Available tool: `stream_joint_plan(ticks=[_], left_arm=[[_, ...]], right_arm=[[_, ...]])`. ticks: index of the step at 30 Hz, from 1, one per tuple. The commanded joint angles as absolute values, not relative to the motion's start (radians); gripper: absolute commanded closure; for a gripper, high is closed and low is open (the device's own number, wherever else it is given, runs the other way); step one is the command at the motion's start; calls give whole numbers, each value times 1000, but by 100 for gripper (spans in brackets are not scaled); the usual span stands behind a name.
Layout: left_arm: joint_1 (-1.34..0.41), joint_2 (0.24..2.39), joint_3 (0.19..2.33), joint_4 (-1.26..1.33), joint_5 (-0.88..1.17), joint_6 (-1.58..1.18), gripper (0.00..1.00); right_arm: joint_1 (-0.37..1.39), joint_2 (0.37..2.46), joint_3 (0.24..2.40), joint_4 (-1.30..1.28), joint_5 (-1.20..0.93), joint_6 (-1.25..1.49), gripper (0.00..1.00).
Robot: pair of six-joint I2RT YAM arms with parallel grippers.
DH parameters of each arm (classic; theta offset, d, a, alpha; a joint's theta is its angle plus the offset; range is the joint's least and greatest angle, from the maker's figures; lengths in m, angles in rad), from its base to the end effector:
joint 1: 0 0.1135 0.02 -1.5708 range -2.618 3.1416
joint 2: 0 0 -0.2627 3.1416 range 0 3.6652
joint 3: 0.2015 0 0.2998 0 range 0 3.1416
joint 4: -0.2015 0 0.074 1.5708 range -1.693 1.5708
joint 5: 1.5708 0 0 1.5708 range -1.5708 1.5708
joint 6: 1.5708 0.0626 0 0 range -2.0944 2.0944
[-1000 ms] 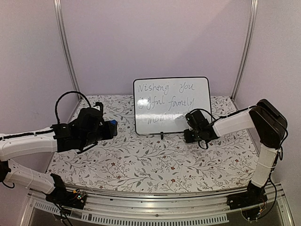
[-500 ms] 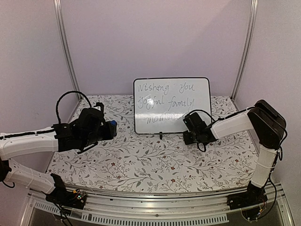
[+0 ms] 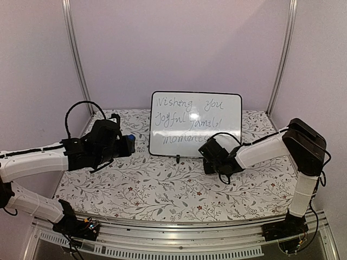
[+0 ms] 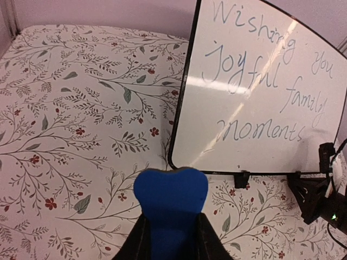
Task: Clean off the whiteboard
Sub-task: Move the whiteboard to the center of the board.
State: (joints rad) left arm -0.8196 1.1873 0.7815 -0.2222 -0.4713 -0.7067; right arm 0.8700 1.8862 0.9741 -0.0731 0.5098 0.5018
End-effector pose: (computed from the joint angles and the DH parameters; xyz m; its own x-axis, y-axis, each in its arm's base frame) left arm 0.2394 -0.2147 0.2200 -0.5650 -0.2426 -0.7886 0.0442 0.9455 -0.3226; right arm 0.2812 0.2859 0.0605 -0.7084 -0.1886 -0.6802 -0.1739 0.9806 -0.0907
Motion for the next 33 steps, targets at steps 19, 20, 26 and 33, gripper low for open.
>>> stream_joint_plan(ticks=[19, 20, 26, 33], left_arm=[[-785, 1222, 861, -193, -477, -640, 93], [-782, 1223, 864, -194, -480, -639, 93], [-762, 1218, 874, -191, -480, -630, 94], [-736, 1215, 883, -181, -467, -592, 94]], right_arm=[[1096, 1961, 1045, -305, 555, 792, 72], [1102, 1961, 1050, -312, 553, 799, 61], [1153, 1864, 1019, -316, 528, 777, 27], [1153, 1506, 961, -283, 549, 540, 1]])
